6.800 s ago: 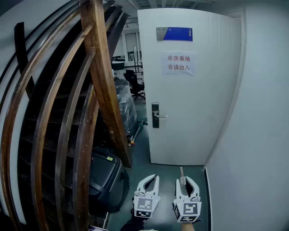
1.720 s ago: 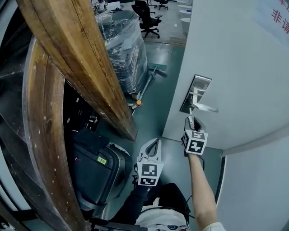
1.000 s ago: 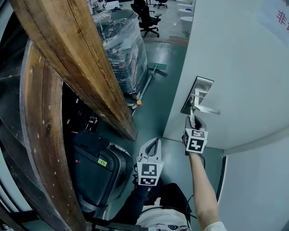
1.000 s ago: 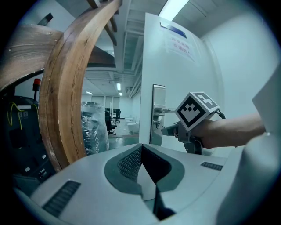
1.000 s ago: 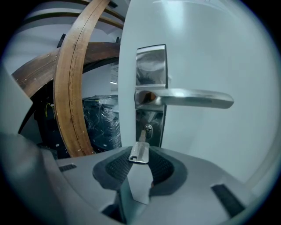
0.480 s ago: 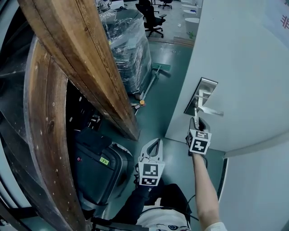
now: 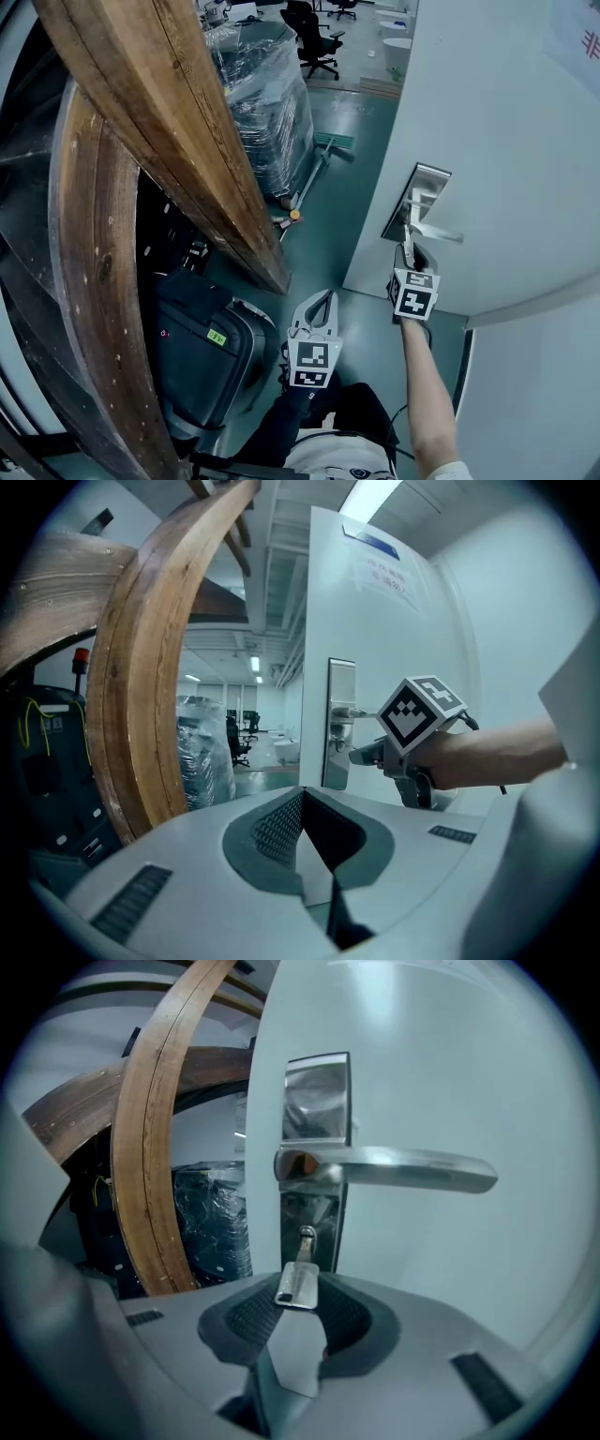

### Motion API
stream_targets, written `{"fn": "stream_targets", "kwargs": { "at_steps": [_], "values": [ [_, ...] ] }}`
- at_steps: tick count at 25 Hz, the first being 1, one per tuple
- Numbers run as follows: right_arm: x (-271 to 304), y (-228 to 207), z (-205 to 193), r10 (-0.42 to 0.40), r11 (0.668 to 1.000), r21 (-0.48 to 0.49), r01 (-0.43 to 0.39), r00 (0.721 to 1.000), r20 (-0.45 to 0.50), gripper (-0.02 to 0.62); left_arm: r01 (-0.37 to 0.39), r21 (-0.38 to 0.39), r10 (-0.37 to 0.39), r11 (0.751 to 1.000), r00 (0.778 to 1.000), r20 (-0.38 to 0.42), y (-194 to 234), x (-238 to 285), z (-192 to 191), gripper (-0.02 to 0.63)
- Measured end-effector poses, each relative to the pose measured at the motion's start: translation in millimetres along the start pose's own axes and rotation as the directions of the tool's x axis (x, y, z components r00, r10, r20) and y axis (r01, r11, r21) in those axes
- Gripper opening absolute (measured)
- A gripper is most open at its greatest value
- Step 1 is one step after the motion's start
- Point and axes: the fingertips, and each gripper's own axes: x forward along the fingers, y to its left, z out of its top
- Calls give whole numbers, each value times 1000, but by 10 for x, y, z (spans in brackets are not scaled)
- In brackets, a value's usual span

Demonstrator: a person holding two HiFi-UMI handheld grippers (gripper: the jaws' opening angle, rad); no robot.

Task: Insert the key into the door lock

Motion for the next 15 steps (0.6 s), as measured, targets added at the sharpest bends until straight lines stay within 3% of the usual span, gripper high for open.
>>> {"fn": "stream_targets", "kwargs": {
  "at_steps": [15],
  "values": [
    [43, 34, 115, -60, 998, 37, 59, 998, 20, 117, 3, -6, -3, 1000, 1000, -2, 23, 8, -10, 3]
  ]
}}
